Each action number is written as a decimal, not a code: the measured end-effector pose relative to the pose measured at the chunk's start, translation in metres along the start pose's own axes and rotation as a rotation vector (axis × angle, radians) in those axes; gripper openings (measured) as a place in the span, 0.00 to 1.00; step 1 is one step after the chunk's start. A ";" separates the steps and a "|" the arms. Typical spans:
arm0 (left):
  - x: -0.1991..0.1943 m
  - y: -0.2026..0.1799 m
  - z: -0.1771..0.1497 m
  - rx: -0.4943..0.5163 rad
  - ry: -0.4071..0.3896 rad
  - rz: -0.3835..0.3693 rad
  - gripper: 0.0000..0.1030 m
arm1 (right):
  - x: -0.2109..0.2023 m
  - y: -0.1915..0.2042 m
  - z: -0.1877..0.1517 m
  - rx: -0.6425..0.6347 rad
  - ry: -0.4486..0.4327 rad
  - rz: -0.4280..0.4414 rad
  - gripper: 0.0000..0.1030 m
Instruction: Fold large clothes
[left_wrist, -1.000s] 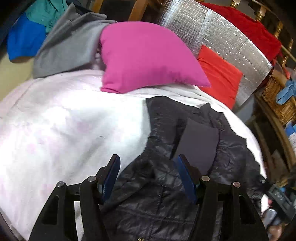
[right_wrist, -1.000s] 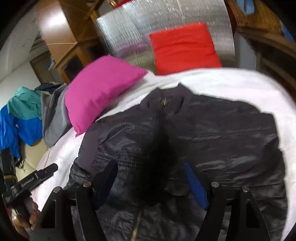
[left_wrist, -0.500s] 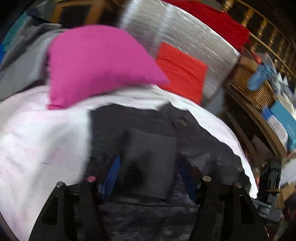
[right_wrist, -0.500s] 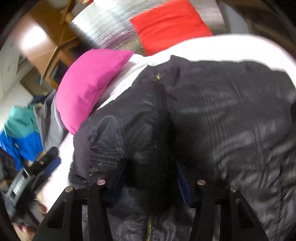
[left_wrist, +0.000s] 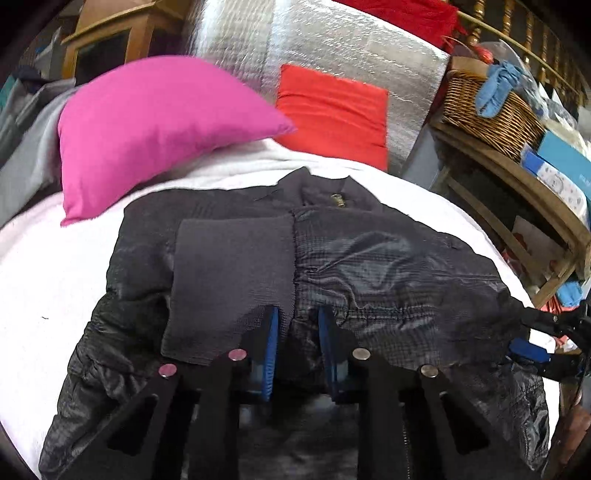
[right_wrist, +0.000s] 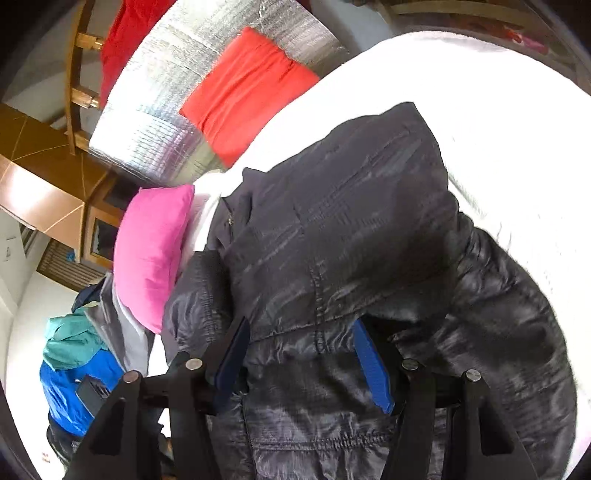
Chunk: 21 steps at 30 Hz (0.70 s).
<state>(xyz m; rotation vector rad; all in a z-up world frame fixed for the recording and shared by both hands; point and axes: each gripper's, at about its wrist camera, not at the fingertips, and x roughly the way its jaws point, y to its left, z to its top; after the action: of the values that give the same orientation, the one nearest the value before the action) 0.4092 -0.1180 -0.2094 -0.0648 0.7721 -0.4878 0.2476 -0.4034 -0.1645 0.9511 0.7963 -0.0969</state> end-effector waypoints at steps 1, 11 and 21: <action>0.000 -0.004 0.001 0.010 -0.003 -0.001 0.18 | -0.001 0.002 0.001 -0.013 0.002 -0.006 0.60; -0.022 -0.093 0.012 0.215 0.008 -0.190 0.06 | -0.020 0.004 0.015 -0.078 -0.064 -0.039 0.60; -0.063 0.018 0.038 -0.084 -0.088 -0.070 0.63 | -0.018 0.024 0.031 -0.187 -0.120 -0.069 0.62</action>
<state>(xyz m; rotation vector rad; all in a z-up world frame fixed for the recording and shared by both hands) 0.4039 -0.0787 -0.1451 -0.1907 0.7055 -0.5150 0.2617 -0.4176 -0.1263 0.7346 0.7145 -0.1361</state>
